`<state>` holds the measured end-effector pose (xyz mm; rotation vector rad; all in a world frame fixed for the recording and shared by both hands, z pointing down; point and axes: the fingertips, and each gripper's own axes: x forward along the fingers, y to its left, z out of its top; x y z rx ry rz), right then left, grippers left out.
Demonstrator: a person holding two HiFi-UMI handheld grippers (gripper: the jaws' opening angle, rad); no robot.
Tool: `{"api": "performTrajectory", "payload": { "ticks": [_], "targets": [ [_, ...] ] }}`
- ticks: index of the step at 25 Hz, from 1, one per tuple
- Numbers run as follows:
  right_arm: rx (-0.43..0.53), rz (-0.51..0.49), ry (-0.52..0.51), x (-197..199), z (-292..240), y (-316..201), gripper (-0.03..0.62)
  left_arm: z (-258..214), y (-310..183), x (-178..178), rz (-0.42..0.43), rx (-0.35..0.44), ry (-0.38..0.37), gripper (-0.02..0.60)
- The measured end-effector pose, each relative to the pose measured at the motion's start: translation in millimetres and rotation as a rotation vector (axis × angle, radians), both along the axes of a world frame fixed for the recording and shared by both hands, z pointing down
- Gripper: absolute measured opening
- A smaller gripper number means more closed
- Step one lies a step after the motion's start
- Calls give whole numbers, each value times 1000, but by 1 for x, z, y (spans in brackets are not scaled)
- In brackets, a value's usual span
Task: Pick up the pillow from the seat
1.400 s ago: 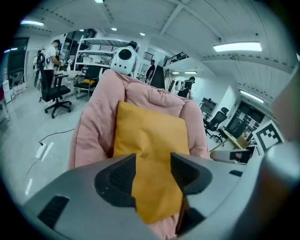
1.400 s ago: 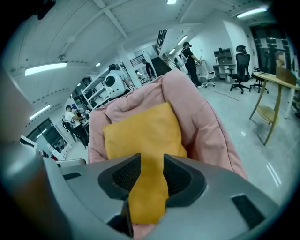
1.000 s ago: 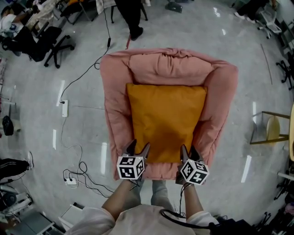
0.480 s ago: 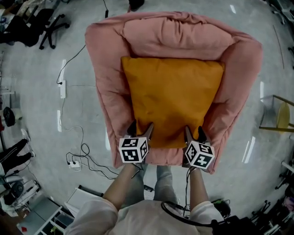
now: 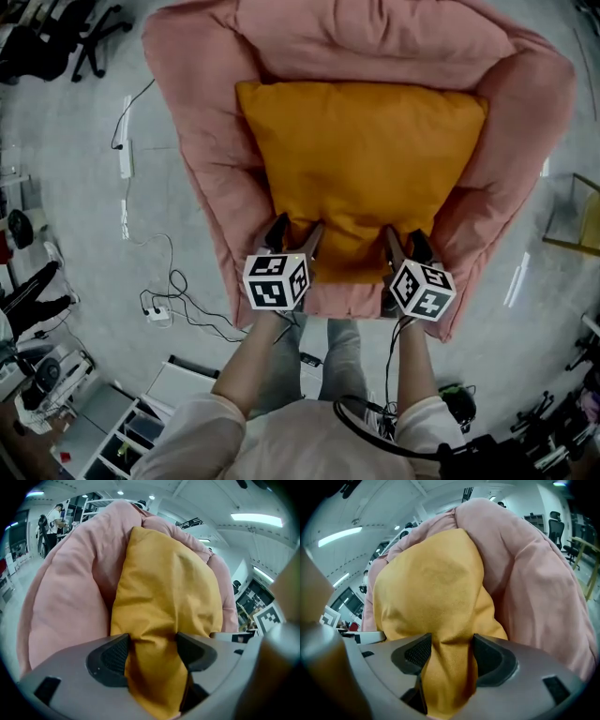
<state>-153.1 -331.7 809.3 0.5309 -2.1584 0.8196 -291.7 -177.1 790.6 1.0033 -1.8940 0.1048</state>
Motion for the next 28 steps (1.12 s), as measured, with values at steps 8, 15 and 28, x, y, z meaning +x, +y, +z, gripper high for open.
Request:
{"api": "performTrajectory", "payload": {
  "ticks": [8,15,28],
  "targets": [
    [-3,15,17,-9,20,-7,261,21,-11,-5,-22,12,-31,320],
    [-29,10,39,-11,24,-8,245,26,-14,-5,0,-33,-5,257],
    [-34,45,18,-4,-6,10,57,-7,-8,15,20,-32,-11,82]
  ]
}}
